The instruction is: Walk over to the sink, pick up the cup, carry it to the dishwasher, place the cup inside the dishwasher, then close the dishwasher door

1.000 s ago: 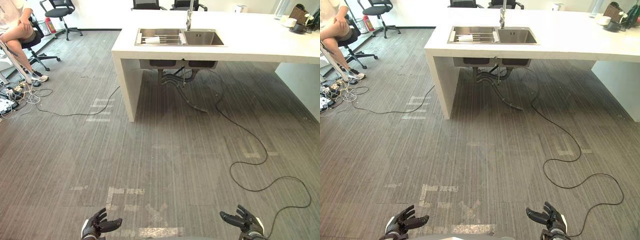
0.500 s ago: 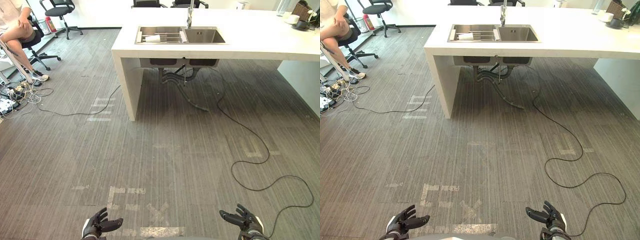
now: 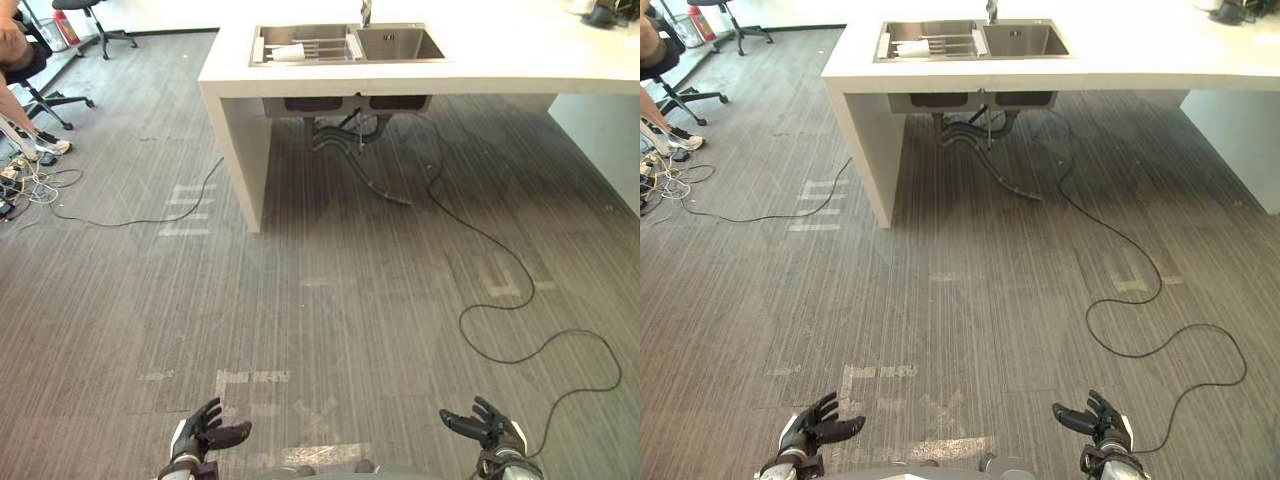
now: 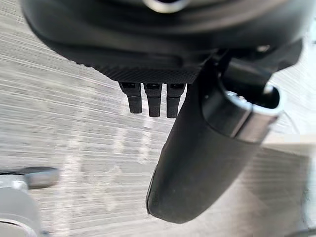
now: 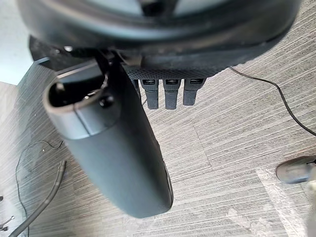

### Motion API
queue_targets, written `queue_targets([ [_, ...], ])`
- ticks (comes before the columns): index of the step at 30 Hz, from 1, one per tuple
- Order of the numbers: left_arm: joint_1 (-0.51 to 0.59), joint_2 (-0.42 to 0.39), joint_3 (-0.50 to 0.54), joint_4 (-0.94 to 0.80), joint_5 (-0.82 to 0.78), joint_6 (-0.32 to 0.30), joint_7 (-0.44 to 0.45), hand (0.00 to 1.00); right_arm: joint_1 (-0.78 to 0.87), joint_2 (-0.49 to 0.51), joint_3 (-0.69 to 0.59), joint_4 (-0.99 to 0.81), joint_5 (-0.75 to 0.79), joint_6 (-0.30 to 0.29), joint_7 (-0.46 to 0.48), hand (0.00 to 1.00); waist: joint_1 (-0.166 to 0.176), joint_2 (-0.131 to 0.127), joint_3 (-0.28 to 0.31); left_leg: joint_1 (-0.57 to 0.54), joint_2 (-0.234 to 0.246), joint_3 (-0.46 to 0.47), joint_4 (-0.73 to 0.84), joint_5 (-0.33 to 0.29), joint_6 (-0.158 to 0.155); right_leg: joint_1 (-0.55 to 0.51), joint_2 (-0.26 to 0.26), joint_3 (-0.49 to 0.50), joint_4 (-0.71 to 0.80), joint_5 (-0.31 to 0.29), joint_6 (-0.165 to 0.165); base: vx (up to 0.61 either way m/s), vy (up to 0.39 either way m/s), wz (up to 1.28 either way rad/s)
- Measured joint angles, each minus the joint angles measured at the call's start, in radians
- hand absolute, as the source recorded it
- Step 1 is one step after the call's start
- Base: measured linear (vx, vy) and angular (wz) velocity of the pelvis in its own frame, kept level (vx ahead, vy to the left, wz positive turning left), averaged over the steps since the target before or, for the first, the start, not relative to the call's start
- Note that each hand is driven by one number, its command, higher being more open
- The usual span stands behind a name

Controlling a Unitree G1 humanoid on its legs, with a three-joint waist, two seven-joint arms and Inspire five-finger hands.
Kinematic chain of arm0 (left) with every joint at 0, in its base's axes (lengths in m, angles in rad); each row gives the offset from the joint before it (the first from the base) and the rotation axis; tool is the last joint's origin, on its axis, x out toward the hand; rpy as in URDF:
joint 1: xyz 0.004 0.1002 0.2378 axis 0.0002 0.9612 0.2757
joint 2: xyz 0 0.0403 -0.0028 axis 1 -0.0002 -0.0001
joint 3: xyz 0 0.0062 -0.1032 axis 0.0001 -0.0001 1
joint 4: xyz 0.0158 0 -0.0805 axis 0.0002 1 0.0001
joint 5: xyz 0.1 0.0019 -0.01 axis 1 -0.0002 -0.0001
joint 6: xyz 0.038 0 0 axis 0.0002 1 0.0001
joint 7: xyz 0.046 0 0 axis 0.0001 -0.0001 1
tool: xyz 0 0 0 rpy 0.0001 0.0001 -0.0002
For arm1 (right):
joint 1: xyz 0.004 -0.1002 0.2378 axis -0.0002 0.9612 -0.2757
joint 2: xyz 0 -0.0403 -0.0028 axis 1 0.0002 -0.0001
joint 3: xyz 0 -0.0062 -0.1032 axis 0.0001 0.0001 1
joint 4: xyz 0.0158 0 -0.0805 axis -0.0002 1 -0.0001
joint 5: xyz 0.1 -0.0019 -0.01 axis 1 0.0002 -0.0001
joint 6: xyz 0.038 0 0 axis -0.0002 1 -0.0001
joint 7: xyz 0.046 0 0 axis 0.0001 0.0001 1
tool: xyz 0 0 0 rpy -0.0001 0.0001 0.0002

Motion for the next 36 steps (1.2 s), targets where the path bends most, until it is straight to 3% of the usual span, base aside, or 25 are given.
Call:
queue_targets([
  [2,-0.022,0.008,-0.022,-0.025,-0.008,0.0,0.005,0.9,-0.006,0.001,0.009,-0.001,0.0,0.003,-0.002,0.9,-0.003,0.004,0.028,0.042,-0.011,-0.01,0.016,-0.022,0.029,-0.136,-0.024,-0.065,0.322,-0.018,0.031,0.23,0.057,0.06],
  [3,-0.026,0.007,-0.024,-0.027,-0.008,0.0,0.006,0.9,-0.005,0.001,0.015,-0.001,0.0,0.007,-0.002,0.9,-0.009,0.009,0.033,0.058,-0.011,-0.019,0.014,-0.028,0.032,-0.155,-0.031,-0.086,0.356,-0.031,0.014,0.23,0.026,0.25],
  [4,-0.027,0.007,-0.024,-0.032,-0.014,0.0,0.012,0.9,-0.006,-0.001,0.025,-0.001,-0.001,0.01,-0.001,0.9,-0.02,0.01,0.036,0.076,-0.008,-0.03,0.005,-0.034,0.03,-0.18,-0.034,-0.112,0.354,-0.05,-0.01,0.31,0.016,0.29],
  [7,-0.056,0.004,-0.021,-0.032,-0.019,0.0,0.026,0.9,-0.021,-0.012,0.044,-0.002,-0.001,0.01,0.001,0.9,-0.035,0.032,0.065,0.148,0.032,-0.062,-0.05,-0.045,0.012,-0.262,-0.014,-0.174,0.207,-0.044,-0.028,0.4,-0.041,0.37],
  [8,-0.064,0.0,-0.021,-0.03,-0.03,0.0,0.028,0.9,-0.027,-0.028,0.06,-0.003,-0.001,0.01,0.002,0.9,-0.054,0.051,0.076,0.17,0.061,-0.084,-0.064,-0.053,-0.003,-0.29,-0.005,-0.189,0.112,-0.001,-0.033,0.34,-0.07,0.47],
  [10,-0.073,0.001,-0.021,-0.03,-0.039,-0.003,0.036,0.9,-0.023,-0.037,0.06,-0.004,-0.001,0.01,0.001,0.9,-0.056,0.038,0.07,0.195,0.07,-0.092,-0.059,-0.08,-0.049,-0.323,-0.01,-0.166,-0.012,0.123,-0.046,0.5,-0.125,0.47],
  [11,-0.069,-0.001,-0.02,-0.022,-0.042,-0.003,0.045,0.9,-0.009,-0.038,0.062,-0.005,-0.002,0.01,-0.002,0.9,-0.059,0.02,0.06,0.214,0.071,-0.099,-0.022,-0.103,-0.085,-0.321,-0.025,-0.16,0.018,0.234,-0.085,0.68,-0.222,0.36],
  [13,-0.067,-0.027,-0.019,-0.011,-0.047,-0.004,0.052,0.9,0.002,-0.044,0.065,-0.015,-0.003,0.017,-0.003,0.9,-0.057,0.036,0.06,0.166,0.111,-0.093,0.172,-0.101,-0.108,-0.285,-0.006,-0.186,0.067,0.175,-0.129,0.6,-0.237,0.28],
  [14,-0.065,-0.047,-0.017,-0.015,-0.052,-0.003,0.054,0.9,0.009,-0.041,0.077,-0.042,-0.002,0.02,-0.003,0.9,-0.055,0.046,0.069,0.066,0.154,-0.072,0.44,-0.044,-0.121,-0.224,0.017,-0.202,0.046,0.144,-0.153,0.47,-0.214,0.2],
  [15,-0.06,-0.057,-0.017,-0.025,-0.056,-0.002,0.054,0.9,0.016,-0.039,0.087,-0.06,-0.002,0.021,-0.003,0.9,-0.052,0.05,0.072,0.004,0.185,-0.068,0.587,0.013,-0.123,-0.182,0.032,-0.211,0.023,0.135,-0.163,0.58,-0.267,0.09],
  [17,-0.029,-0.083,-0.021,-0.094,-0.056,-0.001,0.048,0.9,0.025,-0.015,0.121,-0.12,0.005,0.014,-0.003,0.9,-0.029,0.032,0.088,-0.148,0.314,0.03,0.953,0.017,-0.105,0.014,0.083,-0.205,-0.091,0.116,-0.194,0.57,-0.239,-0.11],
  [19,-0.026,-0.094,-0.036,-0.129,-0.057,-0.001,0.048,0.9,0.025,-0.006,0.12,-0.148,0.03,0.003,-0.008,0.9,-0.009,0.014,0.092,-0.234,0.331,0.079,0.985,0.009,-0.092,0.107,0.082,-0.181,-0.162,0.107,-0.207,0.56,-0.179,-0.19],
  [21,-0.023,-0.094,-0.058,-0.185,-0.058,0.0,0.046,0.9,0.019,-0.007,0.115,-0.154,0.039,-0.006,-0.011,0.9,0.01,0.005,0.097,-0.344,0.306,0.11,0.884,0.0,-0.078,0.191,0.076,-0.166,-0.236,0.097,-0.222,0.47,-0.06,-0.14],
  [22,-0.017,-0.093,-0.06,-0.221,-0.058,0.0,0.046,0.9,0.009,-0.005,0.107,-0.149,0.039,-0.002,-0.014,0.9,0.014,0.0,0.099,-0.381,0.264,0.123,0.746,-0.005,-0.07,0.239,0.058,-0.158,-0.271,0.087,-0.224,0.48,0.037,-0.11],
  [24,0.003,-0.094,-0.064,-0.285,-0.059,0.0,0.047,0.9,0.002,-0.011,0.097,-0.127,0.039,-0.001,-0.015,0.9,0.024,-0.011,0.106,-0.407,0.171,0.112,0.438,0.022,-0.086,0.292,0.024,-0.138,-0.309,0.064,-0.212,0.5,0.078,-0.27],
  [25,0.015,-0.094,-0.069,-0.33,-0.06,0.0,0.049,0.9,0.003,-0.022,0.096,-0.107,0.039,0.0,-0.018,0.9,0.039,-0.002,0.1,-0.404,0.124,0.079,0.186,0.094,-0.099,0.317,0.012,-0.115,-0.332,0.045,-0.18,0.53,0.139,-0.44],
  [26,0.023,-0.096,-0.068,-0.365,-0.064,0.0,0.051,0.9,0.004,-0.026,0.088,-0.092,0.039,0.001,-0.017,0.9,0.048,0.012,0.097,-0.405,0.109,0.053,0.057,0.139,-0.099,0.338,0.016,-0.101,-0.344,0.026,-0.152,0.65,0.207,-0.52],
  [27,0.023,-0.09,-0.071,-0.405,-0.077,0.001,0.062,0.9,0.013,-0.014,0.075,-0.066,0.039,0.008,-0.023,0.9,0.052,0.005,0.09,-0.401,0.076,0.028,0.084,0.262,-0.043,0.372,-0.01,-0.086,-0.325,-0.022,-0.107,0.57,0.202,-0.33],
  [28,0.023,-0.09,-0.072,-0.415,-0.077,0.001,0.064,0.9,0.017,-0.012,0.075,-0.066,0.038,0.009,-0.024,0.9,0.052,-0.003,0.087,-0.4,0.066,0.028,0.09,0.273,-0.028,0.371,-0.02,-0.083,-0.31,-0.033,-0.097,0.63,0.21,-0.17],
  [29,0.021,-0.096,-0.08,-0.459,-0.076,0.003,0.066,0.9,0.027,-0.012,0.064,-0.066,0.036,0.009,-0.023,0.9,0.046,-0.017,0.082,-0.403,0.042,0.023,0.122,0.285,0.009,0.339,-0.051,-0.076,-0.2,-0.065,-0.061,0.66,0.208,0.13],
  [31,0.021,-0.095,-0.121,-0.542,-0.076,0.005,0.063,0.9,0.036,0.0,0.028,-0.06,0.036,0.009,-0.024,0.9,0.031,-0.029,0.082,-0.375,0.009,0.027,0.157,0.211,0.03,0.226,-0.079,-0.059,0.103,-0.046,-0.017,0.65,0.203,0.2],
  [32,0.021,-0.087,-0.141,-0.605,-0.076,0.007,0.064,0.9,0.042,0.015,0.019,-0.051,0.036,0.009,-0.025,0.9,0.02,-0.044,0.083,-0.328,-0.013,0.021,0.161,0.167,0.038,0.137,-0.108,-0.051,0.343,0.043,0.127,0.62,0.176,0.18],
  [33,0.019,-0.08,-0.147,-0.676,-0.076,0.011,0.067,0.9,0.043,0.03,0.021,-0.042,0.035,0.01,-0.024,0.9,0.004,-0.056,0.083,-0.264,-0.028,0.013,0.16,0.13,0.041,0.056,-0.132,-0.05,0.553,0.07,0.167,0.76,0.181,0.15],
  [34,0.018,-0.081,-0.148,-0.732,-0.076,0.012,0.072,0.9,0.044,0.042,0.024,-0.046,0.034,0.011,-0.023,0.9,0.0,-0.056,0.084,-0.199,-0.029,0.013,0.149,0.106,0.045,0.009,-0.144,-0.061,0.652,0.043,0.115,0.63,0.131,0.03],
  [36,0.015,-0.079,-0.149,-0.871,-0.076,0.005,0.091,0.9,0.052,0.062,0.052,-0.066,0.025,0.011,-0.014,0.9,-0.008,-0.052,0.083,-0.077,-0.019,0.008,0.094,0.073,0.048,-0.072,-0.157,-0.109,0.686,-0.001,0.036,0.51,0.065,-0.08],
])
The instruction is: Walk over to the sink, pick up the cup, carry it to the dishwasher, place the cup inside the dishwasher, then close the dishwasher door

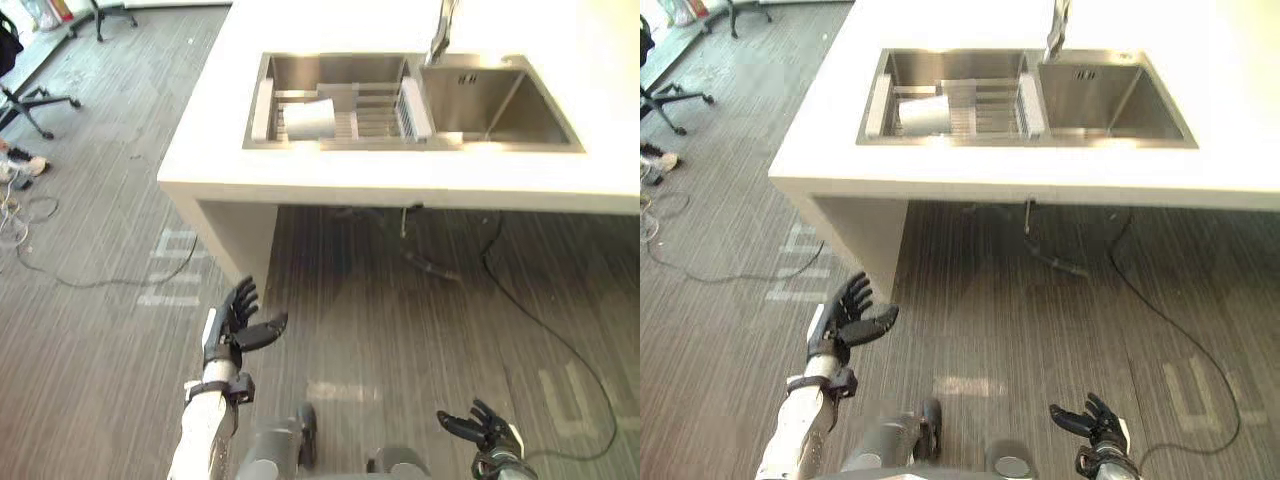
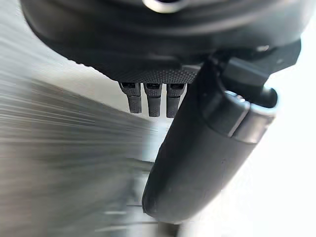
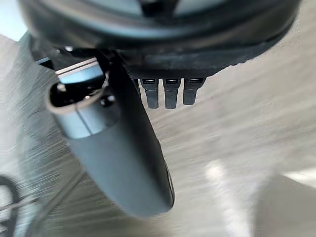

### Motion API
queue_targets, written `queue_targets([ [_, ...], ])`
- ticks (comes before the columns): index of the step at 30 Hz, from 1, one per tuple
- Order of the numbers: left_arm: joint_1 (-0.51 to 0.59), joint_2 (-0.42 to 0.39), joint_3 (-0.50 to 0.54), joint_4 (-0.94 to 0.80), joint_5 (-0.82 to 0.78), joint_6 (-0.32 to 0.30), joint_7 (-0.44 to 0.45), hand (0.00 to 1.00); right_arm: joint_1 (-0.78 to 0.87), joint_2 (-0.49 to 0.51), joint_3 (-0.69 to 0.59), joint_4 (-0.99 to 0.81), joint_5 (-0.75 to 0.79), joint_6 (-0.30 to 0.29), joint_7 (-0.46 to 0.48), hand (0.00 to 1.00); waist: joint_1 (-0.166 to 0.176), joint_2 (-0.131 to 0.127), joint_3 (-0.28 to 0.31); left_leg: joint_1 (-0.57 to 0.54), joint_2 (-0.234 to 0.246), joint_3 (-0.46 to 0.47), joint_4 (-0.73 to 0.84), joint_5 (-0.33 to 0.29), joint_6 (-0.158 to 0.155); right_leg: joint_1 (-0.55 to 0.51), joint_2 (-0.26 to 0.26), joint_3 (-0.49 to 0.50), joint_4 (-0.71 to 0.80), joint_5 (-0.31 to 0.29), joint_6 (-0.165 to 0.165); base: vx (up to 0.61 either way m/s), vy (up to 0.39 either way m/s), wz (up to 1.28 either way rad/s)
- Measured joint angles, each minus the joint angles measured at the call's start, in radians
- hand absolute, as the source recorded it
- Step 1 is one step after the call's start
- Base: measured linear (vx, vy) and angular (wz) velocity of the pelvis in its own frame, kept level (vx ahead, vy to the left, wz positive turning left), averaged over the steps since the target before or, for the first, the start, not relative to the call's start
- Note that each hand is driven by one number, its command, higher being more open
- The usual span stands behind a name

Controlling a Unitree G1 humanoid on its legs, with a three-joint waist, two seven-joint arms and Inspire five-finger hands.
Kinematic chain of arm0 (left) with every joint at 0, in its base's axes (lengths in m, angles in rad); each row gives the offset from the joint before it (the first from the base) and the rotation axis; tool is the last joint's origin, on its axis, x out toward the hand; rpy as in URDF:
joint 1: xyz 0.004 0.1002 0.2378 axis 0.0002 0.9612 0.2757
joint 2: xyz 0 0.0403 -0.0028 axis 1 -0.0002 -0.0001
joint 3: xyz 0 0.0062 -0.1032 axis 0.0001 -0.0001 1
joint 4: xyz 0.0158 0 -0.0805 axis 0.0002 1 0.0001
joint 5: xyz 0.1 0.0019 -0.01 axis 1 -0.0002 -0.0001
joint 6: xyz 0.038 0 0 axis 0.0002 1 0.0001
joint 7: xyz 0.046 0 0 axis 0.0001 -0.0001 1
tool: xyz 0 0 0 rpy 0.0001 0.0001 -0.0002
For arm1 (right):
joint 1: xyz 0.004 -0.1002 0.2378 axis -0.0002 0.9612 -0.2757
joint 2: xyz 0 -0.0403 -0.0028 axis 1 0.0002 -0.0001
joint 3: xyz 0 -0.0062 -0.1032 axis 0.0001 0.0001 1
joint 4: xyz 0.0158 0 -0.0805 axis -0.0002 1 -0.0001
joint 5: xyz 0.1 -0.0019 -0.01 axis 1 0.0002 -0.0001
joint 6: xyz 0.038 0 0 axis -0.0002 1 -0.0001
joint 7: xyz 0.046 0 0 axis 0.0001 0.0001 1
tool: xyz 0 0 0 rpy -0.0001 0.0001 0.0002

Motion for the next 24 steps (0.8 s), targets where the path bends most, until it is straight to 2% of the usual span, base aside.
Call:
queue_targets([
  [1,-0.017,0.0,0.003,-0.084,-0.001,-0.024,0.005,0.9,0.003,0.007,0.02,-0.021,-0.005,0.0,0.012,0.9,-0.004,0.006,-0.003,0.059,0.016,-0.008,-0.029,-0.023,-0.007,-0.063,0.008,-0.033,-0.042,-0.03,-0.05,0.53,0.007,-0.03],
  [3,-0.032,0.003,0.006,-0.161,-0.011,-0.068,0.017,0.9,0.005,0.016,0.028,-0.042,-0.008,-0.002,0.023,0.9,-0.01,0.018,-0.009,0.119,0.041,-0.013,-0.049,-0.054,-0.019,-0.128,0.027,-0.058,-0.149,-0.048,-0.079,0.51,-0.058,0.02],
  [5,-0.06,-0.002,0.019,-0.224,-0.017,-0.116,0.036,0.9,0.021,0.015,0.028,-0.057,-0.007,-0.005,0.029,0.9,-0.018,0.043,-0.022,0.19,0.083,-0.029,-0.05,-0.11,-0.049,-0.189,0.069,-0.05,-0.421,-0.028,-0.07,0.64,-0.149,0.21],
  [6,-0.065,-0.003,0.023,-0.233,-0.017,-0.126,0.045,0.9,0.024,0.015,0.028,-0.054,-0.007,-0.005,0.03,0.9,-0.021,0.043,-0.024,0.203,0.092,-0.035,-0.049,-0.123,-0.059,-0.195,0.08,-0.031,-0.502,-0.001,-0.069,0.45,-0.133,0.44],
  [7,-0.069,-0.004,0.032,-0.241,-0.013,-0.148,0.068,0.9,0.034,0.012,0.029,-0.051,-0.008,-0.004,0.029,0.9,-0.028,0.041,-0.028,0.224,0.104,-0.039,-0.036,-0.156,-0.097,-0.192,0.098,0.003,-0.629,0.13,-0.068,0.6,-0.216,0.54],
  [8,-0.062,-0.025,0.041,-0.233,-0.007,-0.151,0.09,0.9,0.051,-0.004,0.028,-0.032,-0.008,-0.003,0.029,0.9,-0.037,0.064,-0.035,0.248,0.133,-0.047,-0.016,-0.183,-0.125,-0.169,0.117,-0.008,-0.624,0.214,-0.09,0.61,-0.219,0.36],
  [9,-0.049,-0.038,0.049,-0.234,-0.007,-0.147,0.103,0.9,0.049,-0.013,0.028,-0.021,-0.009,0.0,0.028,0.9,-0.029,0.082,-0.045,0.246,0.158,-0.045,-0.003,-0.182,-0.126,-0.163,0.136,-0.005,-0.614,0.201,-0.102,0.61,-0.226,0.11],
  [10,-0.045,-0.053,0.06,-0.236,-0.007,-0.146,0.114,0.9,0.051,-0.017,0.029,-0.024,-0.008,0.0,0.027,0.9,-0.019,0.087,-0.047,0.242,0.17,-0.046,0.031,-0.168,-0.14,-0.159,0.145,-0.011,-0.594,0.168,-0.117,0.57,-0.237,0.05],
  [11,-0.046,-0.073,0.06,-0.235,-0.007,-0.142,0.122,0.9,0.06,-0.021,0.037,-0.03,-0.009,0.003,0.027,0.9,-0.021,0.089,-0.045,0.208,0.183,-0.048,0.142,-0.134,-0.158,-0.125,0.146,-0.035,-0.595,0.136,-0.135,0.55,-0.251,0.37],
  [12,-0.045,-0.096,0.049,-0.235,-0.008,-0.138,0.122,0.9,0.084,-0.026,0.053,-0.049,-0.009,0.007,0.029,0.9,-0.021,0.089,-0.043,0.144,0.204,-0.054,0.327,-0.06,-0.158,-0.053,0.148,-0.056,-0.627,0.118,-0.147,0.63,-0.294,0.5],
  [13,-0.043,-0.103,0.04,-0.236,-0.008,-0.138,0.122,0.9,0.098,-0.028,0.065,-0.064,-0.009,0.007,0.029,0.9,-0.019,0.089,-0.04,0.102,0.22,-0.056,0.439,0.008,-0.158,-0.006,0.148,-0.064,-0.655,0.113,-0.151,0.46,-0.2,0.39],
  [14,-0.039,-0.104,0.022,-0.246,-0.011,-0.138,0.114,0.9,0.114,-0.031,0.087,-0.096,-0.008,0.006,0.027,0.9,-0.004,0.087,-0.038,0.034,0.258,-0.041,0.615,0.016,-0.166,0.078,0.154,-0.067,-0.713,0.111,-0.154,0.5,-0.206,0.14],
  [16,-0.03,-0.104,0.006,-0.294,-0.016,-0.138,0.092,0.9,0.127,-0.031,0.09,-0.144,-0.008,0.004,0.027,0.9,0.014,0.084,-0.037,-0.061,0.309,-0.006,0.732,-0.02,-0.16,0.164,0.161,-0.065,-0.784,0.109,-0.156,0.33,-0.113,-0.06],
  [17,-0.03,-0.099,0.0,-0.332,-0.017,-0.139,0.078,0.9,0.122,-0.032,0.089,-0.169,-0.007,0.0,0.027,0.9,0.02,0.084,-0.037,-0.108,0.335,0.027,0.704,-0.053,-0.159,0.2,0.16,-0.059,-0.818,0.109,-0.156,0.24,-0.022,-0.17],
  [18,-0.031,-0.08,-0.001,-0.368,-0.017,-0.145,0.06,0.9,0.109,-0.034,0.086,-0.179,-0.006,-0.008,0.027,0.9,0.024,0.088,-0.041,-0.134,0.338,0.051,0.585,-0.084,-0.156,0.23,0.152,-0.049,-0.841,0.104,-0.149,0.27,0.037,-0.19],
  [20,-0.032,-0.066,-0.001,-0.383,-0.017,-0.15,0.048,0.9,0.101,-0.038,0.085,-0.179,-0.005,-0.011,0.027,0.9,0.029,0.089,-0.042,-0.134,0.321,0.057,0.459,-0.092,-0.155,0.245,0.141,-0.037,-0.842,0.095,-0.138,0.22,0.114,-0.18],
  [21,-0.039,-0.047,-0.01,-0.379,-0.005,-0.157,0.039,0.9,0.105,-0.047,0.085,-0.177,-0.003,-0.013,0.028,0.9,0.029,0.099,-0.054,-0.113,0.274,0.039,0.217,-0.013,-0.147,0.245,0.135,-0.024,-0.83,0.074,-0.11,0.18,0.14,-0.13],
  [22,-0.04,-0.042,-0.012,-0.376,0.004,-0.157,0.037,0.9,0.108,-0.055,0.085,-0.176,-0.003,-0.013,0.029,0.9,0.028,0.116,-0.065,-0.11,0.264,0.015,0.132,0.076,-0.146,0.239,0.144,-0.02,-0.822,0.062,-0.099,0.26,0.213,-0.1],
  [23,-0.046,-0.013,-0.013,-0.347,0.03,-0.157,0.034,0.9,0.101,-0.044,0.082,-0.142,-0.004,-0.011,0.028,0.9,0.022,0.109,-0.076,-0.08,0.249,0.002,0.089,0.046,-0.18,0.234,0.136,-0.009,-0.799,0.04,-0.087,0.19,0.168,-0.05],
  [24,-0.044,0.021,-0.015,-0.323,0.048,-0.142,0.031,0.9,0.108,-0.025,0.082,-0.131,-0.004,-0.009,0.03,0.9,0.019,0.079,-0.079,-0.059,0.224,0.018,0.061,0.049,-0.174,0.23,0.11,0.011,-0.791,0.028,-0.076,0.17,0.155,-0.07],
])
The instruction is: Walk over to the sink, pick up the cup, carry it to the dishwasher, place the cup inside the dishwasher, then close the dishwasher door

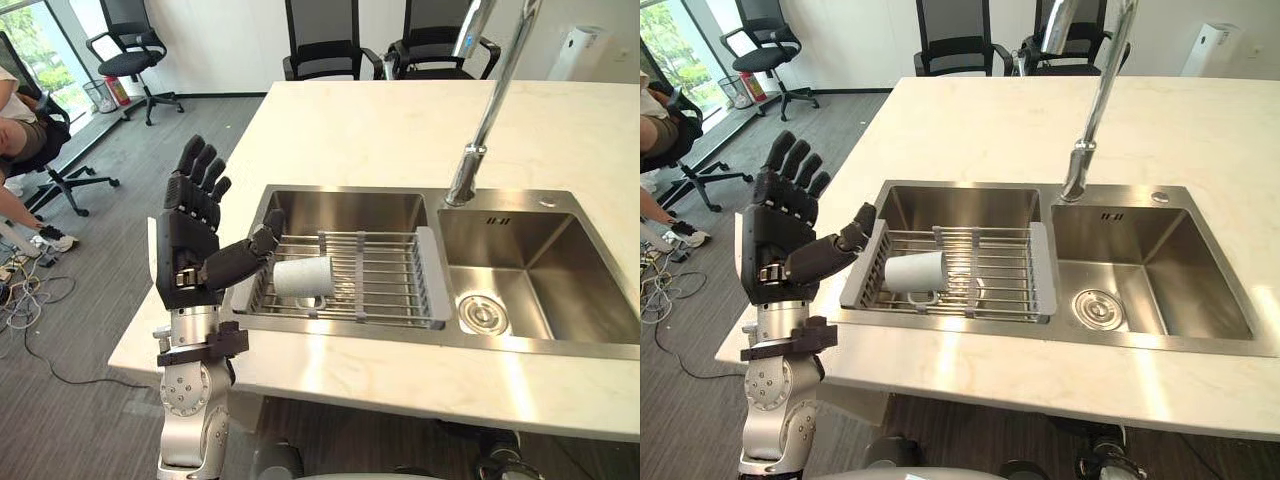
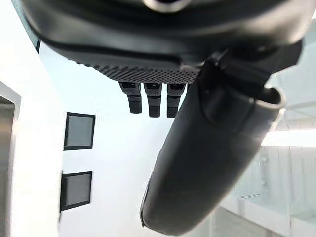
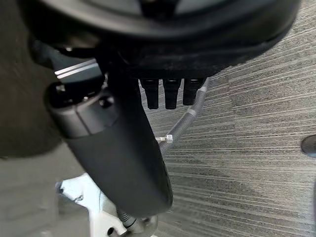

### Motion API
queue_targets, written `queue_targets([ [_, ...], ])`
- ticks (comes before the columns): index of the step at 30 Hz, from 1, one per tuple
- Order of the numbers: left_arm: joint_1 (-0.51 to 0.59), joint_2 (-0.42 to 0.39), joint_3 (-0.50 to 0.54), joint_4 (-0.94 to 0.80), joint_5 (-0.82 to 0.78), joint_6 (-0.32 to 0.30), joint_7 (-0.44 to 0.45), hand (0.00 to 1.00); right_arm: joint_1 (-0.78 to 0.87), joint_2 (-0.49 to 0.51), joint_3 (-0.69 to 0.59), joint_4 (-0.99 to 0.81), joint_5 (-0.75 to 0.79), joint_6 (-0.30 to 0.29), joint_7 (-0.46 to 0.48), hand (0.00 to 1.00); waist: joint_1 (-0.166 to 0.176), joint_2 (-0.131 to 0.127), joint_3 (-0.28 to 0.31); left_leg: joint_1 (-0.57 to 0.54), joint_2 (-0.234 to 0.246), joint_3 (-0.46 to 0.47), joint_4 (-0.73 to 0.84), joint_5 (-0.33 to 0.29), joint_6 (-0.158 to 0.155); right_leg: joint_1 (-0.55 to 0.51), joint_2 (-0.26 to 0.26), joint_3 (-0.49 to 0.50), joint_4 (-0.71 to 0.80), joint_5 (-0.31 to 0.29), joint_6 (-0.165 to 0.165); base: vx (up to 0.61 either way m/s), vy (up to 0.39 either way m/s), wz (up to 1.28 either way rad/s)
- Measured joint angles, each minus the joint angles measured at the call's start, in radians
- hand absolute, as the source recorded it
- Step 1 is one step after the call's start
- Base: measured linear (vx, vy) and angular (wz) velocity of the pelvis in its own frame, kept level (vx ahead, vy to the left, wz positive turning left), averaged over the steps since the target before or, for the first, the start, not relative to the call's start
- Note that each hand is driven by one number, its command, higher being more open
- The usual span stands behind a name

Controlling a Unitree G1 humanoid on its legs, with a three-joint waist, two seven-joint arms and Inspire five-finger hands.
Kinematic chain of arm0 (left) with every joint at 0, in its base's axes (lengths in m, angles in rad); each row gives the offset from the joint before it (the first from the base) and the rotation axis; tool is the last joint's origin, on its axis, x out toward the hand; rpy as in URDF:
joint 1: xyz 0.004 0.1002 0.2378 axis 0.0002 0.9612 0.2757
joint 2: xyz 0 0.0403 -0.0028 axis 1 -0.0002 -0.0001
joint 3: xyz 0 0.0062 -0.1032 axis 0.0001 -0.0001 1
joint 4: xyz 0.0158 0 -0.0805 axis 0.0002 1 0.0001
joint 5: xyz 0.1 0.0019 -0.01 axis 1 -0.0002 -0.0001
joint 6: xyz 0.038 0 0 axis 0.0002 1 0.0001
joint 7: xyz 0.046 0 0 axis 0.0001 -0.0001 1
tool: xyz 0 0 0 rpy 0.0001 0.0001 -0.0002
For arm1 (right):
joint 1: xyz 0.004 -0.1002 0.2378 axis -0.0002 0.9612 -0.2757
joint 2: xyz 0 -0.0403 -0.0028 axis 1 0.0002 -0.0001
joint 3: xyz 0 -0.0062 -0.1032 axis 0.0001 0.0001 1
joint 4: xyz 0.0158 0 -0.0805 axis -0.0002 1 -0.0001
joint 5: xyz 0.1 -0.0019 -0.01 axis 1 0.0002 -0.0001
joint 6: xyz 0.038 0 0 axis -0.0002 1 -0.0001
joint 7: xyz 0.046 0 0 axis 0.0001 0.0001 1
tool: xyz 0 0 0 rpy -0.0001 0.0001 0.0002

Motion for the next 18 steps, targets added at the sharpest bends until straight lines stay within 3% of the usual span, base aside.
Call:
queue_targets([
  [3,0.006,0.067,-0.013,0.051,0.035,0.032,-0.02,0.9,0.009,0.031,0.003,0.01,0.0,0.0,0.015,0.9,0.0,-0.033,-0.012,0.023,-0.027,0.038,-0.042,0.0,0.01,-0.008,-0.024,0.052,-0.011,-0.005,0.008,0.13,0.103,-0.21],
  [9,0.002,0.179,-0.103,0.063,0.096,0.047,-0.113,0.9,0.018,0.03,0.003,0.043,-0.001,0.0,0.037,0.9,-0.013,-0.04,-0.035,0.076,-0.049,0.093,-0.141,0.026,0.011,-0.008,-0.035,0.099,-0.046,0.007,0.021,0.05,0.016,-0.24],
  [11,-0.014,0.2,-0.132,0.094,0.111,0.044,-0.142,0.9,0.022,0.024,0.003,0.063,-0.001,0.0,0.042,0.9,-0.027,-0.037,-0.047,0.094,-0.055,0.095,-0.196,0.054,0.008,-0.008,-0.035,0.099,-0.065,0.017,0.02,0.02,-0.016,-0.01],
  [12,-0.061,0.287,-0.14,0.333,0.154,0.067,-0.149,0.9,-0.019,-0.006,0.002,0.15,-0.004,0.004,0.056,0.9,-0.054,-0.043,-0.027,0.176,-0.113,0.053,-0.441,0.203,0.04,0.0,-0.056,0.113,-0.175,0.1,0.047,0.0,0.0,0.0],
  [18,-0.061,0.286,-0.14,0.333,0.154,0.067,-0.149,0.9,-0.019,-0.006,0.002,0.15,-0.004,0.004,0.056,0.9,-0.054,-0.043,-0.027,0.176,-0.113,0.053,-0.441,0.203,0.04,0.0,-0.056,0.112,-0.175,0.1,0.047,0.0,0.0,0.0],
])
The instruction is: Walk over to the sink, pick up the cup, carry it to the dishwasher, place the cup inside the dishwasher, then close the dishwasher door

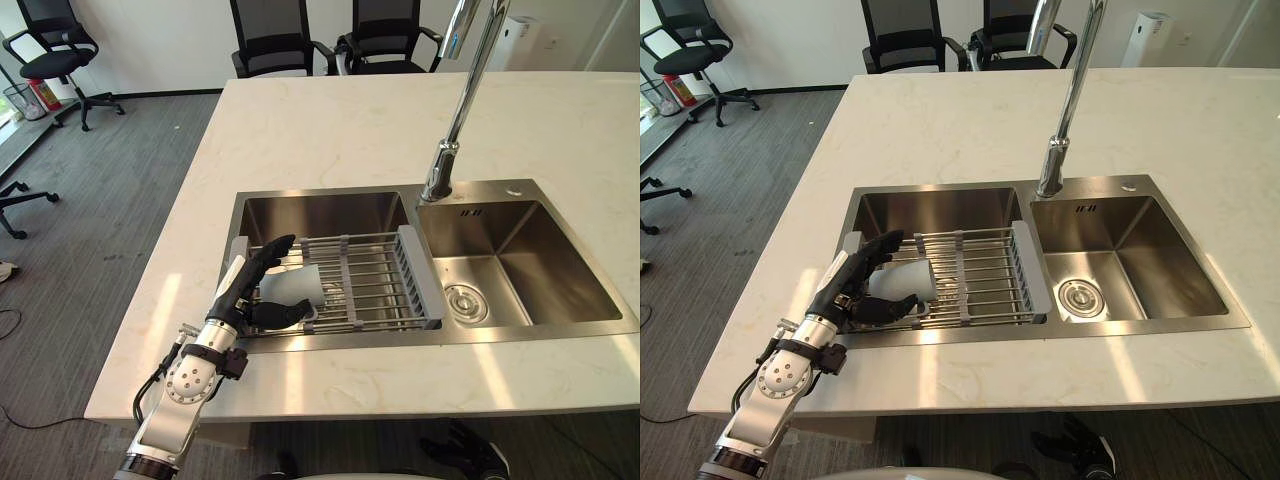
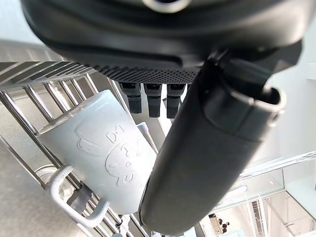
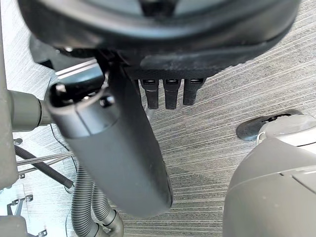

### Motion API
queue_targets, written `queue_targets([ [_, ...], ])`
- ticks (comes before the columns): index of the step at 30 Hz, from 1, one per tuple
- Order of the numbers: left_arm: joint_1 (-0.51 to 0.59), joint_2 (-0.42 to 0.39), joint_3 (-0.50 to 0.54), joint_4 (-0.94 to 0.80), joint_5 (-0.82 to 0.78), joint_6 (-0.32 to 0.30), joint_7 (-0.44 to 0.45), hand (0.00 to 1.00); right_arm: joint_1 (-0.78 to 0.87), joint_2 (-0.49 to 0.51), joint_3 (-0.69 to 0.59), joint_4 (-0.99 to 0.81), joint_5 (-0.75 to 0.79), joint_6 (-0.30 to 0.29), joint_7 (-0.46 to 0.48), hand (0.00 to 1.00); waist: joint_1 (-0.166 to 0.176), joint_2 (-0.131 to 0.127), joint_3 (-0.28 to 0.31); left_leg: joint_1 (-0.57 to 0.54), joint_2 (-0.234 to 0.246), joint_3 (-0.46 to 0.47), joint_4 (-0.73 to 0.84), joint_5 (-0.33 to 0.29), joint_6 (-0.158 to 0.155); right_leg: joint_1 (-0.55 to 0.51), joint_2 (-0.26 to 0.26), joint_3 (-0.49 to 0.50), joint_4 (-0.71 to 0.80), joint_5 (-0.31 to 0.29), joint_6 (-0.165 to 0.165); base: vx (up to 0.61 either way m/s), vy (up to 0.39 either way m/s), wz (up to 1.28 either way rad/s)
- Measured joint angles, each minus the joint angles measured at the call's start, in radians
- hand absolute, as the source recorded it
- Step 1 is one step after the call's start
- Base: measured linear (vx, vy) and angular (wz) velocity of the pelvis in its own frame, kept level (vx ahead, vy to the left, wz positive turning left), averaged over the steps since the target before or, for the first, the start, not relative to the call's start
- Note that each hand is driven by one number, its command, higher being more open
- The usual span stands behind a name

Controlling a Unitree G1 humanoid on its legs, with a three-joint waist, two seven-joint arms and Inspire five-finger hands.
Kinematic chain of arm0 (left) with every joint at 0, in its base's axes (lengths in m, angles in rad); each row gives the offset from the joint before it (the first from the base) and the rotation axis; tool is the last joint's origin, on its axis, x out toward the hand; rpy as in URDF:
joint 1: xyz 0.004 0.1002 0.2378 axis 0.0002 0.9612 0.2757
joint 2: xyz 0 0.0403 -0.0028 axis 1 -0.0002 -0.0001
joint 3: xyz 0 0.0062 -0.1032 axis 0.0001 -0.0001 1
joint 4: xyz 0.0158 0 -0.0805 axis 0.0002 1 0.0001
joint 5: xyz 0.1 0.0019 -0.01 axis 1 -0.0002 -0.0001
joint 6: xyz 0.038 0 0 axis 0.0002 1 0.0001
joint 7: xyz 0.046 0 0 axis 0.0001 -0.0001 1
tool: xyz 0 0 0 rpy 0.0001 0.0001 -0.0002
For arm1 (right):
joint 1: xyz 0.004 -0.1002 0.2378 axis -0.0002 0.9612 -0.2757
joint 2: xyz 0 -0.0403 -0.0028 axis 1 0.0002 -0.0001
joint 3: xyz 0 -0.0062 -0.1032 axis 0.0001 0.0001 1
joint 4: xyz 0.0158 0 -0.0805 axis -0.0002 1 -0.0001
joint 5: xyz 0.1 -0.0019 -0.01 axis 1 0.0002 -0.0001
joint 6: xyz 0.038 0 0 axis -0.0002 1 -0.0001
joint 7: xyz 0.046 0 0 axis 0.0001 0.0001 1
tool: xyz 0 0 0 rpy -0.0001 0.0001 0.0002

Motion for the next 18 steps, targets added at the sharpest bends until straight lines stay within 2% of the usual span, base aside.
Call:
queue_targets([
  [7,0.0,-0.056,0.001,0.018,0.006,0.015,0.011,0.9,-0.002,0.005,-0.007,0.014,0.0,0.004,-0.01,0.9,-0.001,-0.005,0.003,0.028,0.0,-0.014,0.0,0.0,0.0,0.042,0.0,-0.017,-0.011,0.0,0.0,-0.01,-0.01,0.06],
  [9,0.0,-0.081,0.017,0.04,0.052,0.022,0.018,0.9,-0.002,0.009,-0.021,0.018,0.0,0.006,-0.016,0.9,-0.001,-0.006,0.004,0.04,0.0,-0.015,0.0,0.0,0.0,0.054,-0.001,-0.02,-0.012,0.0,0.0,-0.03,-0.018,0.02],
  [13,0.0,-0.081,0.043,0.053,0.146,0.049,0.043,0.9,-0.001,0.014,-0.039,0.027,0.0,0.015,-0.027,0.9,-0.001,-0.009,0.005,0.046,0.0,-0.015,0.0,0.0,0.0,0.062,-0.001,-0.021,-0.017,0.003,-0.001,-0.03,-0.014,0.0],
  [18,-0.005,-0.076,0.066,0.055,0.225,0.049,0.043,0.9,0.008,0.015,-0.039,0.028,-0.001,0.015,-0.026,0.9,-0.003,-0.015,0.008,0.046,0.0,-0.015,0.0,0.0,0.0,0.07,-0.002,-0.022,-0.032,0.01,0.0,0.0,0.0,0.0],
])
